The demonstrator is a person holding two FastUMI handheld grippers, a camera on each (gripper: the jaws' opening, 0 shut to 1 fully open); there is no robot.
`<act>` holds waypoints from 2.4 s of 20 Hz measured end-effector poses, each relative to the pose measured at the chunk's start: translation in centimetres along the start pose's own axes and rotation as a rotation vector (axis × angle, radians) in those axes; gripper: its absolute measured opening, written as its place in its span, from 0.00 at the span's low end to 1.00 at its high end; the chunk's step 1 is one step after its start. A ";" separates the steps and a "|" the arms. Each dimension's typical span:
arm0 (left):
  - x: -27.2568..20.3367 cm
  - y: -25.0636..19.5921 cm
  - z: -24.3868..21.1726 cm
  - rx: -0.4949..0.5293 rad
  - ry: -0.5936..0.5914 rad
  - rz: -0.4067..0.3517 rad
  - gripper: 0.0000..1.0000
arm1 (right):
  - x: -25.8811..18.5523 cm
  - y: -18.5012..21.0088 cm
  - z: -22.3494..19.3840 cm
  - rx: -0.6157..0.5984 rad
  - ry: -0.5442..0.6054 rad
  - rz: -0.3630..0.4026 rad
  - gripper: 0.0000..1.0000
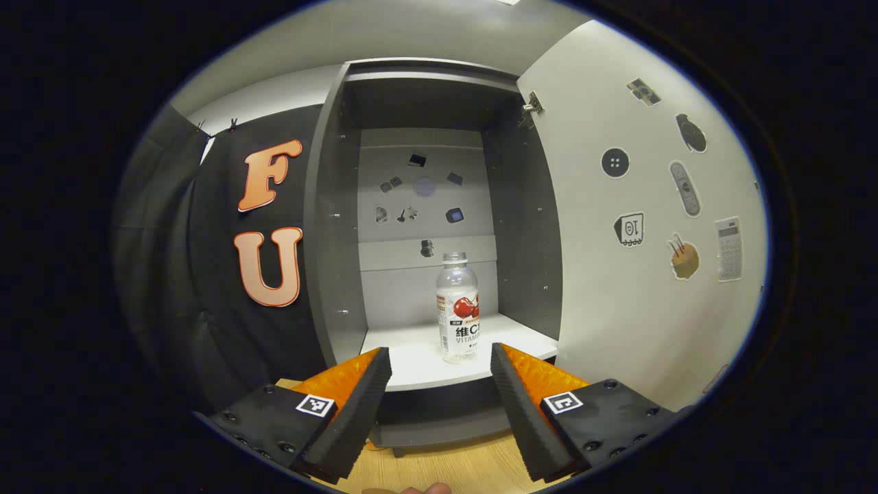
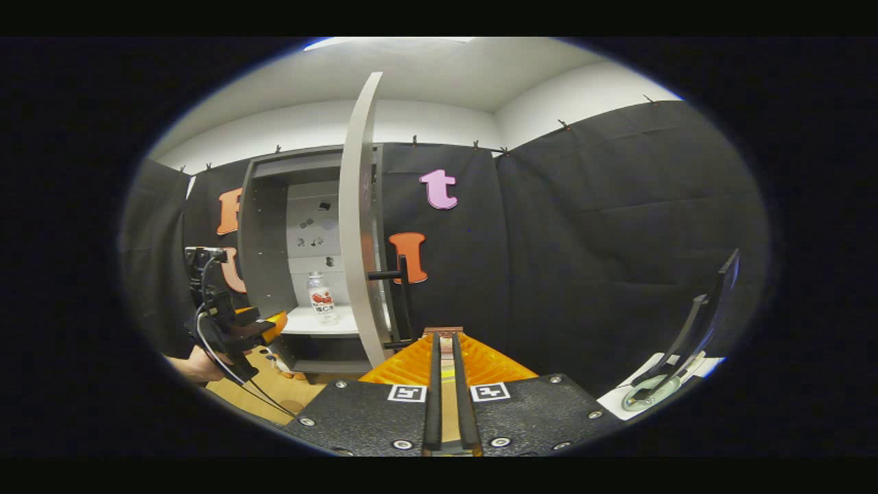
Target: Open the cabinet door with the right hand, grasp the bottle in the cabinet with the left hand and place it on the coaster, then close the cabinet door with the right hand.
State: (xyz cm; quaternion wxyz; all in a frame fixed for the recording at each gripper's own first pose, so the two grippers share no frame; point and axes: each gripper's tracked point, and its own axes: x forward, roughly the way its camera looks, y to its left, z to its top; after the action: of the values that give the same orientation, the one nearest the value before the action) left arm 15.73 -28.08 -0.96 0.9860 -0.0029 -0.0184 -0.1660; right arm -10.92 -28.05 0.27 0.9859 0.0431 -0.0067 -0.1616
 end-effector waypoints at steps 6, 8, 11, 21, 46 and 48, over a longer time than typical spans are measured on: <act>6.2 -1.2 -0.3 0.018 -0.014 -0.033 0.95 | 0.0 0.2 0.2 -0.009 -0.006 -0.070 0.00; 7.8 -1.1 -0.4 0.025 -0.017 -0.033 0.95 | 0.0 0.6 0.2 -0.002 -0.016 -0.081 0.11; 9.7 -1.3 -0.3 0.026 -0.020 -0.035 0.95 | -0.2 1.6 0.7 0.046 -0.027 -0.075 0.16; 13.3 -1.3 -0.6 0.044 -0.017 -0.041 0.95 | -2.1 10.9 1.0 0.051 -0.041 0.066 0.52; 18.9 -2.1 -1.1 0.026 -0.017 -0.079 0.86 | 0.5 21.9 -1.8 -0.023 0.055 0.211 0.61; 18.6 -2.0 -0.8 0.022 -0.021 -0.075 0.86 | 0.6 21.9 -1.9 -0.023 0.056 0.216 0.61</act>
State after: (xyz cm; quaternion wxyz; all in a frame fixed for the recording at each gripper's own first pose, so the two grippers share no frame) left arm 32.67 -36.01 -1.09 0.9788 0.0067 -0.0307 -0.2025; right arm -3.36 -7.39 0.32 0.9978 0.0352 0.0180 -0.0534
